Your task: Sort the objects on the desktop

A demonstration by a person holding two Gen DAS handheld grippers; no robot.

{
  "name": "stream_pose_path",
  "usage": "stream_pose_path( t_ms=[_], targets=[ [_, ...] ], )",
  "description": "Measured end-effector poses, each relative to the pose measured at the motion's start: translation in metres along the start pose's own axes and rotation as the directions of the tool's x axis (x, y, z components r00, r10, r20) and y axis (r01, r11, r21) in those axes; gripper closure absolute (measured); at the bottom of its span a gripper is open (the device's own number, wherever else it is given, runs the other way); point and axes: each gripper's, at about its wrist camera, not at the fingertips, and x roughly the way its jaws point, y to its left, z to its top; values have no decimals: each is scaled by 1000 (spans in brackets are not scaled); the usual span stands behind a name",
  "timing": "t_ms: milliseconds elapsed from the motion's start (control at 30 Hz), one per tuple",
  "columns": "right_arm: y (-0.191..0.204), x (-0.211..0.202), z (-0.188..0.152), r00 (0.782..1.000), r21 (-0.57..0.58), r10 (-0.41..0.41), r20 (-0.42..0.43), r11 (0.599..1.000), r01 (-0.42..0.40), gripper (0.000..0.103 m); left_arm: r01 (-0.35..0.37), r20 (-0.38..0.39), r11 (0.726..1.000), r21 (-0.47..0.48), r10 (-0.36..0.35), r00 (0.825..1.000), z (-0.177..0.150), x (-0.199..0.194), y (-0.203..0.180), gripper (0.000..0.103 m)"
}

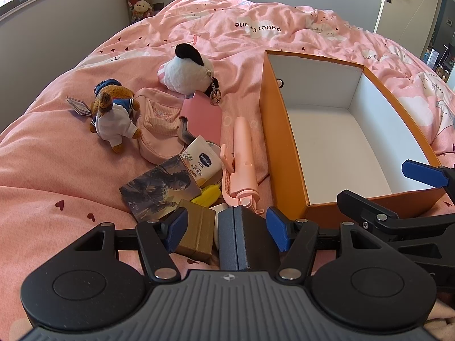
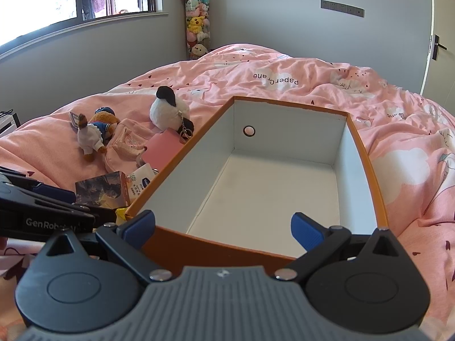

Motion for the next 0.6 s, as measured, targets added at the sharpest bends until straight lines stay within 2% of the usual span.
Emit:
stream_pose_path(
  t_ms=[600],
  targets=[
    [0,7,10,999,-32,38,-39,999,-39,2,21,-5,1000,-7,-21,1000,3,2,5,33]
  ],
)
